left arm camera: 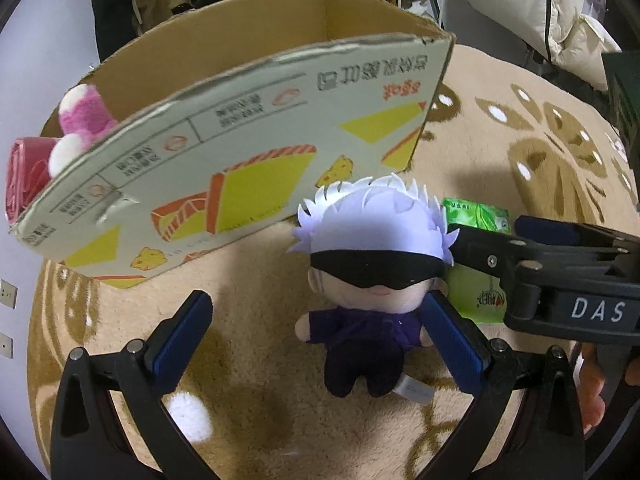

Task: Organize soft objects
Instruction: 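Grasp the white-haired doll with the left tool while the right tool grasps the green tissue pack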

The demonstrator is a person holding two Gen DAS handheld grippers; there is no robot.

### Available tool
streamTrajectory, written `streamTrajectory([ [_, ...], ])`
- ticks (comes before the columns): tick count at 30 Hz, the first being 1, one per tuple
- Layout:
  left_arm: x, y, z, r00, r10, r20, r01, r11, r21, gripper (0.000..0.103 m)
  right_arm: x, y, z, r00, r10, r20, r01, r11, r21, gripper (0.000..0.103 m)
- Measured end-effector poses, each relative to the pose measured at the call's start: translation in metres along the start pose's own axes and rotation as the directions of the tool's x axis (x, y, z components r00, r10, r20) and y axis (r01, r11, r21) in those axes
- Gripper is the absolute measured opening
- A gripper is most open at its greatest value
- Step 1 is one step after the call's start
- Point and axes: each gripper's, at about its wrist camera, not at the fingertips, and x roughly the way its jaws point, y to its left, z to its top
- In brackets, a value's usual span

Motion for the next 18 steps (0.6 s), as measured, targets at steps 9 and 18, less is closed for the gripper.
streamTrajectory([
  [9,0.007,-0.004,-0.002,1.000,0.009,-0.010,-0.009,1.000,0.010,0.103,-0.001,-0.001,0.000,1.000,-0.006,-0.003,0.006,1.000,0.002,0.094],
  [18,0.018,-0.014,0.000,1.000,0.028,-0.012,-0.028,0.999,0.024,0.103,-0.003,0.006,-0.001,1.000,0.020,-0.013,-0.021,1.000,-0.020,0.072],
])
